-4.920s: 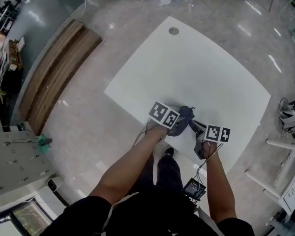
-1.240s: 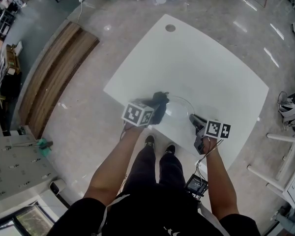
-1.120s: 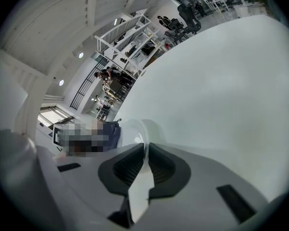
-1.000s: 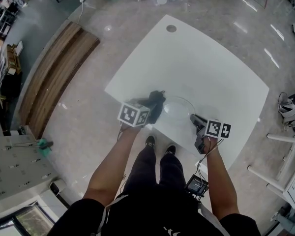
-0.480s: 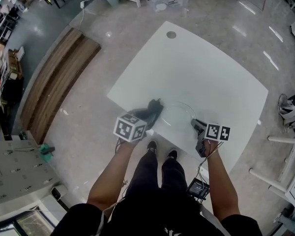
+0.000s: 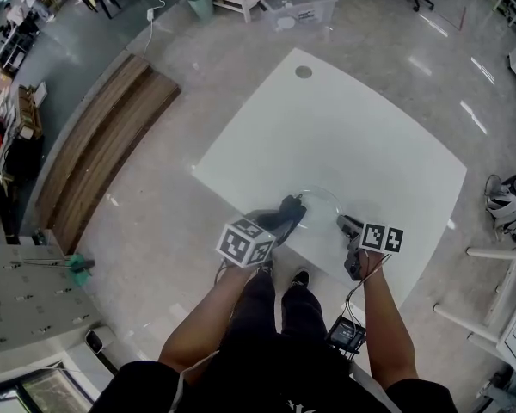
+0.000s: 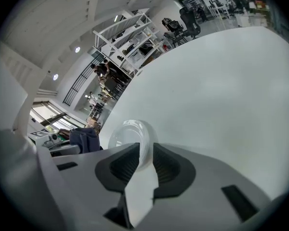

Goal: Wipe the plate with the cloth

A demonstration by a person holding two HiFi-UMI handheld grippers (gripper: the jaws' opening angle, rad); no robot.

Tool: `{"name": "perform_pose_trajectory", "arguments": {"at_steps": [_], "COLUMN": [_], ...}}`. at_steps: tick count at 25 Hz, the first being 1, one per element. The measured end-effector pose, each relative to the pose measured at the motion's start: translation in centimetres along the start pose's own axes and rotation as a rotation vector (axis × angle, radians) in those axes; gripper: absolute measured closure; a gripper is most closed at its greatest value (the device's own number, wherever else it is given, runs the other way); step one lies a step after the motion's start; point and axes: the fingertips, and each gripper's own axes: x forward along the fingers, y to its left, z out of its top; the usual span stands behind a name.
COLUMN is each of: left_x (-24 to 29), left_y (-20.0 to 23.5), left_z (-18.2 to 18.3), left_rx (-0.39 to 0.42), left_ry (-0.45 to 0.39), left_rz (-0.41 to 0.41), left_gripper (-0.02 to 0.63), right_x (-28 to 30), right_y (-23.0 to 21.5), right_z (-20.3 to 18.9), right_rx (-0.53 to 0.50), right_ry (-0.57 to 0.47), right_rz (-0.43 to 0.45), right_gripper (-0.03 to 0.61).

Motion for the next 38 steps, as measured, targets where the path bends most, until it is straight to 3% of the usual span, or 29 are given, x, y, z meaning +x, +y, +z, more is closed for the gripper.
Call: {"name": "perform_pose_trajectory", "arguments": {"at_steps": [3,6,10,14,22,29,38], "left_x": [-0.2,-1.2,-4.5,-7.7,-13.2,-18.0,-26.3], "left_y": [-0.8,-2.5,-5.5,-9.5,-14.1,-17.1,-19.2], "left_z": [-0.3,0.1,1.4,2.0,0.1,-2.1,-9.8], "left_rx": [-0.004,0.015,0.034,0.089,0.102,0.138,0.121], "left_ry": [-0.018,-0.081,-0.246,-0.352,-0.428,-0.488,-0.550], "left_rz": [-0.019,-0.075,-0.172,-0.212,-0.279,-0.398,-0.492], "left_gripper": [0.563,0.563,0.563,0.563,0.563,0.563,0.563], "right_x": [-2.1,-7.4,-14.3,-19.4,-22.8,-26.3,-27.6], "right_y": [0.5,3.1,10.3,16.2,21.9,24.4,28.1], "right_z": [0.3,1.1,0.7,-0.6,-5.1,-10.0,-19.8], "right_rx": [0.043,-0.002,-0.243,-0.421,-0.549,-0.584,-0.575], "right_ry": [-0.052,-0.194,-0.356,-0.482,-0.562,-0.649,-0.680], "right_rz": [0.053,0.196,0.404,0.489,0.508,0.445,0.361], "right_gripper": [0.506,0.553,0.563,0.574,0.574,0.574,0.574]}}
